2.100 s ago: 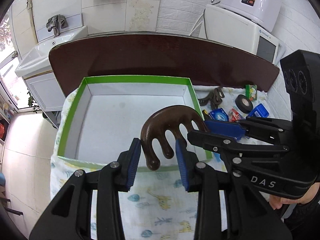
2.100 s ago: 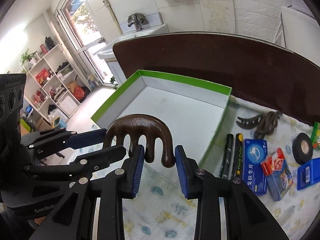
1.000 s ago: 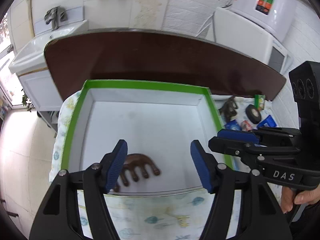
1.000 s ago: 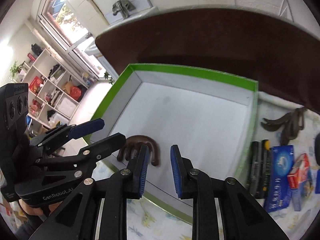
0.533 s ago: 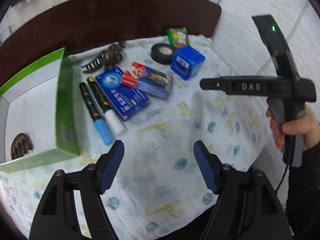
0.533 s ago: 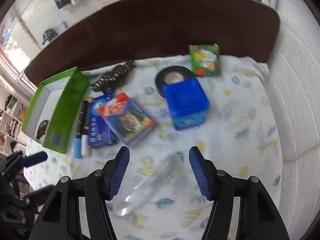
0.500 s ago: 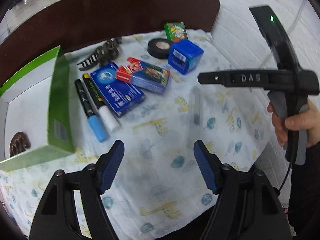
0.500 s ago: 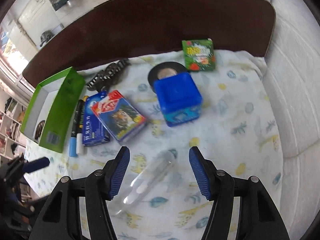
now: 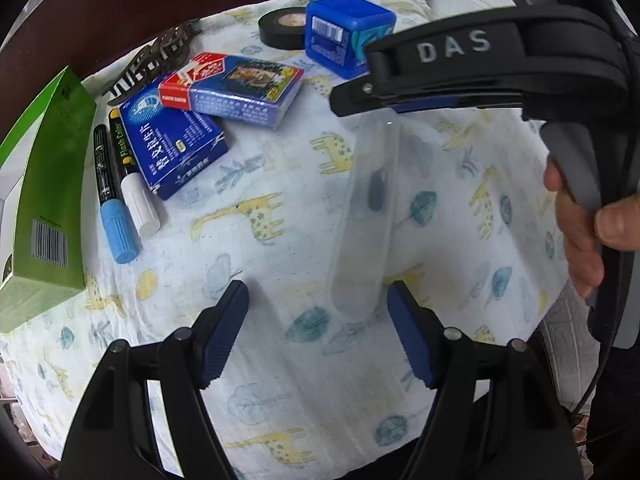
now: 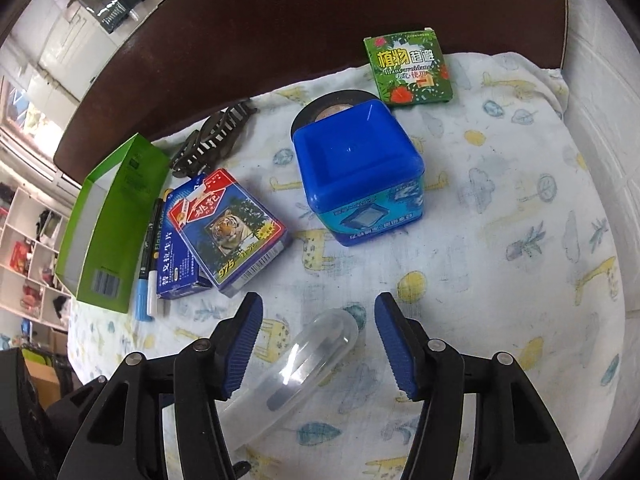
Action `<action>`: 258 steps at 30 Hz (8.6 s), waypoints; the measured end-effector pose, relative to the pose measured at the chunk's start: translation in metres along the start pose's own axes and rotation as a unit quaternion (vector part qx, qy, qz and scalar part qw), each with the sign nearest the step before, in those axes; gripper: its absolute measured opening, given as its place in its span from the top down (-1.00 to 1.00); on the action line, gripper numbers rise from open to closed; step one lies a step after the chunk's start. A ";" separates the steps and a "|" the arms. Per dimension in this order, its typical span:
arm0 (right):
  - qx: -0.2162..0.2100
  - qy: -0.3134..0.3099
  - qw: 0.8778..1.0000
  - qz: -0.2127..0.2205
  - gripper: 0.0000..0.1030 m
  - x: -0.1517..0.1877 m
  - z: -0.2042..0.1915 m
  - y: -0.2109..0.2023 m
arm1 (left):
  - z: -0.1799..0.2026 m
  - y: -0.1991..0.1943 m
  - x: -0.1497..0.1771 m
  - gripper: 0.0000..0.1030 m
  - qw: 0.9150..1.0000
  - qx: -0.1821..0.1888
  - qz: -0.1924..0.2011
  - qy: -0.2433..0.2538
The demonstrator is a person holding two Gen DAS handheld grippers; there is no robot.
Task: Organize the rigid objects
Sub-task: 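Move the right tool toward the clear plastic tube, then close the right tool around the clear plastic tube, then lift the tube with the right tool and carry it into the green box, then open the right tool to release the tube and withdraw, then grasp the blue-capped black marker with the left tool while the right tool grasps the yellow-capped marker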
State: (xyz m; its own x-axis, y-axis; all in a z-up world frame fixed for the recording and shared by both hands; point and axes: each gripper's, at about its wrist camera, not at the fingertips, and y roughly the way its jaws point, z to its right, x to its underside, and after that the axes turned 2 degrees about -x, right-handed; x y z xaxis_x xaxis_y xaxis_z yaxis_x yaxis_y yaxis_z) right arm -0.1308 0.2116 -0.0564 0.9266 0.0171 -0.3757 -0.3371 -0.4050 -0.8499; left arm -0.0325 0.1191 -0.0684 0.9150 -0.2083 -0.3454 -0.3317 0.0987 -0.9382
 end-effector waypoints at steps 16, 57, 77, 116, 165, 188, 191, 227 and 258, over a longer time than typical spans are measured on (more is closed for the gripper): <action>-0.013 -0.102 0.995 -0.015 0.14 0.061 -0.010 -0.030 | -0.055 -0.008 0.009 -0.38 0.995 0.032 0.002 -0.097; -0.013 -0.044 0.998 -0.030 0.06 0.011 0.014 -0.011 | -0.045 -0.027 -0.016 0.38 0.976 0.109 -0.047 -0.185; 0.065 -0.123 0.990 -0.030 0.18 0.008 -0.018 -0.015 | -0.051 -0.031 -0.035 0.63 0.974 0.108 -0.041 -0.195; 0.035 -0.415 0.902 -0.114 -0.03 0.042 -0.091 0.023 | -0.048 -0.012 -0.007 0.07 0.999 0.004 -0.031 -0.038; 0.052 -0.520 0.837 -0.165 0.11 0.030 -0.113 0.039 | -0.064 -0.026 -0.008 0.19 0.998 0.029 -0.004 0.056; 0.052 -0.583 0.810 -0.046 0.11 -0.028 -0.272 0.021 | -0.199 -0.119 -0.001 0.19 0.994 -0.079 0.071 0.020; 0.045 -0.589 0.805 -0.052 0.11 -0.032 -0.299 0.040 | -0.229 -0.111 0.009 0.18 0.996 -0.075 0.053 -0.001; 0.010 -0.188 0.982 0.003 0.42 -0.036 -0.168 -0.007 | -0.179 -0.128 0.004 -0.01 0.983 0.085 0.112 -0.120; -0.027 -0.106 0.994 0.021 0.63 0.024 -0.141 0.056 | -0.148 -0.004 -0.032 0.69 0.975 -0.011 -0.015 -0.220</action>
State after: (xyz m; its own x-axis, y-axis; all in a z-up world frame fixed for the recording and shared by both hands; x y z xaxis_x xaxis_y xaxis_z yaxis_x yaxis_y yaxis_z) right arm -0.1039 0.0598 -0.0611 0.8536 0.1895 -0.4853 -0.3604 -0.4578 -0.8127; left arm -0.0949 -0.0187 -0.0571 0.9330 0.2272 -0.2792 -0.3030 0.0768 -0.9499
